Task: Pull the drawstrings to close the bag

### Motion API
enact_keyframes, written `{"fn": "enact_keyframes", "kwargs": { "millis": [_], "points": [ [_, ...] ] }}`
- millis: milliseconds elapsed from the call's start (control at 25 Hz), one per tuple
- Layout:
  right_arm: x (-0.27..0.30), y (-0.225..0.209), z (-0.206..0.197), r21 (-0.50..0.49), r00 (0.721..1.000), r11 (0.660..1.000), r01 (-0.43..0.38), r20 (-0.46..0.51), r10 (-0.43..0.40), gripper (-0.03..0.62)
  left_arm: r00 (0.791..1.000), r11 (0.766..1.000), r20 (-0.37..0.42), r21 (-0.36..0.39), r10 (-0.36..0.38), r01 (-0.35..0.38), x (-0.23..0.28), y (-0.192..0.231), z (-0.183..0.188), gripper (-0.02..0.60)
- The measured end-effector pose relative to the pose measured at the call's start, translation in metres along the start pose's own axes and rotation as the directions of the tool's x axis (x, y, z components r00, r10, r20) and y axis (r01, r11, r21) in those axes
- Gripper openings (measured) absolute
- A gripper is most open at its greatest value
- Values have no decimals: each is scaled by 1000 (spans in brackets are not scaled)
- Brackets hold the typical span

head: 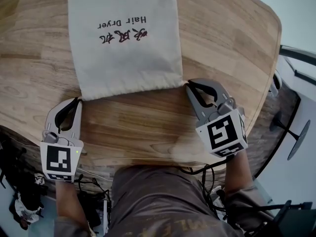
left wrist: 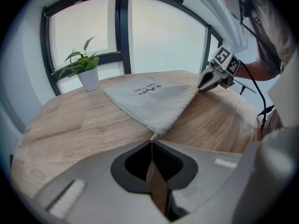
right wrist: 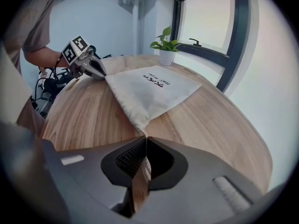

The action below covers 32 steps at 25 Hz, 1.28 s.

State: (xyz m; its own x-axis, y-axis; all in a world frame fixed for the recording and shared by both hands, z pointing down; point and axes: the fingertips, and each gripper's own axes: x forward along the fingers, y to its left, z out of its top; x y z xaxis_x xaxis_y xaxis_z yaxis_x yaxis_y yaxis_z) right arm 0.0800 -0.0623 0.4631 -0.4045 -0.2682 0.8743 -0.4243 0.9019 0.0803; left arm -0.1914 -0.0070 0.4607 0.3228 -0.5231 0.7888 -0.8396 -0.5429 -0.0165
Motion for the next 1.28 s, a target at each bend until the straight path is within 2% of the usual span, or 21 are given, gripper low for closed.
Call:
{"fn": "enact_keyframes", "kwargs": {
  "millis": [400, 720, 880, 1000, 1200, 1240, 1280],
  "points": [
    [-12, -6, -15, 1, 1000, 1000, -20, -7, 20, 36, 996, 997, -55, -31, 65, -67, -12, 28, -11, 11],
    [-19, -18, -32, 7, 998, 1000, -4, -66, 5, 35, 992, 991, -80, -94, 93, -100, -22, 58, -22, 9],
    [-20, -18, -30, 18, 997, 1000, 3, -79, -2, 35, 991, 990, -84, -89, 104, -111, -27, 70, -27, 9],
    [-22, -17, -28, 20, 997, 1000, 16, -79, -14, 36, 994, 991, -68, -95, 90, -96, -29, 68, -24, 9],
    [-20, -16, -27, 34, 998, 999, 30, -51, -29, 41, 998, 989, 30, -137, 54, -50, -26, 60, -29, 25],
    [-19, -16, -26, 49, 999, 998, 31, -38, -29, 46, 998, 988, 38, -146, 51, -45, -27, 59, -30, 49],
    [-19, -15, -24, 59, 999, 998, 30, -25, -29, 74, 998, 988, 39, -150, 46, -40, -28, 57, -31, 100]
  ]
}}
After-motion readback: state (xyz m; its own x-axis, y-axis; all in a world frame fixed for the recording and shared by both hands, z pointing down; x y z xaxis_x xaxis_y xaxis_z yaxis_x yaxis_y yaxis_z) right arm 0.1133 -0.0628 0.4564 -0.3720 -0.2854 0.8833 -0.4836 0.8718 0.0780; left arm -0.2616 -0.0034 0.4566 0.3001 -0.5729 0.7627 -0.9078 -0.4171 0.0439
